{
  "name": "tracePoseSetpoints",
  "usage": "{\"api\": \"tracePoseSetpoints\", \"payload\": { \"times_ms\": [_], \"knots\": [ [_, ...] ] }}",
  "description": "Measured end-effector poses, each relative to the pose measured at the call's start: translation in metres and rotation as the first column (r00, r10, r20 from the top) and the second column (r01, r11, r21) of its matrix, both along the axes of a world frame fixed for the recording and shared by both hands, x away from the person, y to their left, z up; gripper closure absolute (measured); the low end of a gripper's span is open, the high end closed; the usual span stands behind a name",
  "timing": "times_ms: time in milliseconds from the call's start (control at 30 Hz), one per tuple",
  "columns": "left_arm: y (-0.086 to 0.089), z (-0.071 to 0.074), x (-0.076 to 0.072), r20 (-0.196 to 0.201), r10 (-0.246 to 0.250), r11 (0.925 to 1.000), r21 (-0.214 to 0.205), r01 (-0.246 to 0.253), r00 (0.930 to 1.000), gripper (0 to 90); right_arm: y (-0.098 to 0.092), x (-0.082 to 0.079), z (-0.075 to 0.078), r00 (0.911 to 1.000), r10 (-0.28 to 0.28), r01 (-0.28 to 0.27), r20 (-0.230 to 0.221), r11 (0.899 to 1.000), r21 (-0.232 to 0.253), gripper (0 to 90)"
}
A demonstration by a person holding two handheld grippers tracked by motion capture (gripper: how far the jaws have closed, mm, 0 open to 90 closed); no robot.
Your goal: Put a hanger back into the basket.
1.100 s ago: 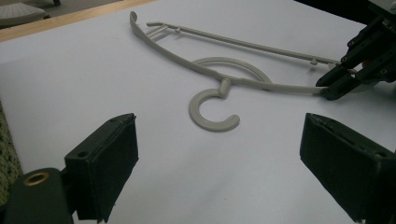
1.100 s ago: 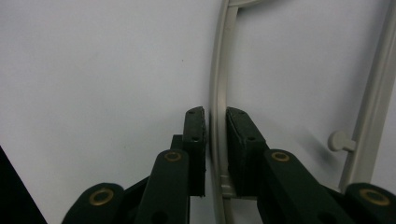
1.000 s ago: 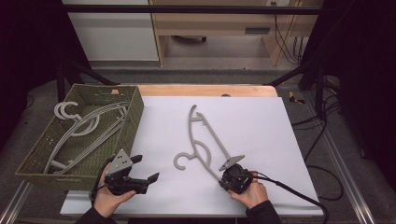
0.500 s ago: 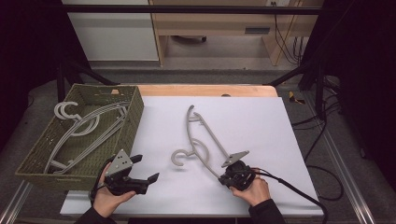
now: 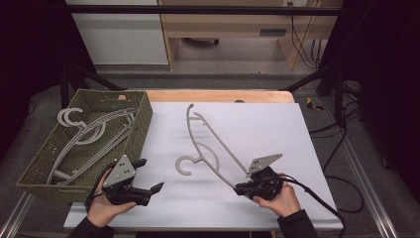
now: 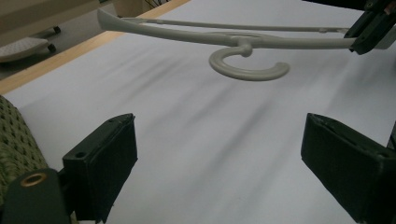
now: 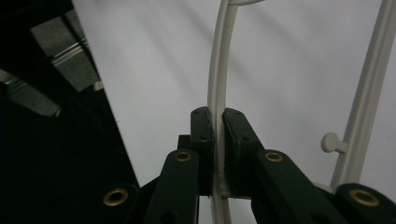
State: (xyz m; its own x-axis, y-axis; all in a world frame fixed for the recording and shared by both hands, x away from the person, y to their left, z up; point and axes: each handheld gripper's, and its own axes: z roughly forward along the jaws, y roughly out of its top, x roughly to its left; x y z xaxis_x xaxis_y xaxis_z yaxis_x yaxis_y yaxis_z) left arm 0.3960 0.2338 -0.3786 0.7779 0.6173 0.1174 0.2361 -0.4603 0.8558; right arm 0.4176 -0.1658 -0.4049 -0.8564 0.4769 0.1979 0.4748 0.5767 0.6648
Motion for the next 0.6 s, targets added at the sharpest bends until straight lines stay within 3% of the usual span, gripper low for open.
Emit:
{"api": "tracePoseSetpoints", "payload": {
  "times_ms": [167, 267, 533, 600],
  "knots": [
    [-0.003, 0.005, 0.007, 0.017, -0.050, 0.9941, 0.097, 0.048, 0.9986, 9.2, -0.001, -0.005, 0.009, 0.9962, 0.087, -0.087, -0.007, 0.996, 0.001, 83.3],
    [-0.008, 0.006, 0.011, 0.024, -0.086, 0.9785, 0.190, 0.080, 0.9960, 9.5, 0.000, -0.010, 0.012, 0.9923, 0.124, -0.124, -0.010, 0.992, 0.011, 83.2],
    [-0.025, 0.007, 0.020, 0.044, -0.164, 0.9537, 0.262, 0.147, 0.9855, 9.1, 0.002, -0.017, 0.010, 0.9818, 0.185, -0.184, -0.044, 0.983, 0.017, 83.2],
    [-0.029, 0.007, 0.022, 0.044, -0.185, 0.9417, 0.293, 0.165, 0.9817, 9.3, 0.002, -0.017, 0.010, 0.9775, 0.205, -0.205, -0.048, 0.979, 0.020, 83.2]
  ]
}}
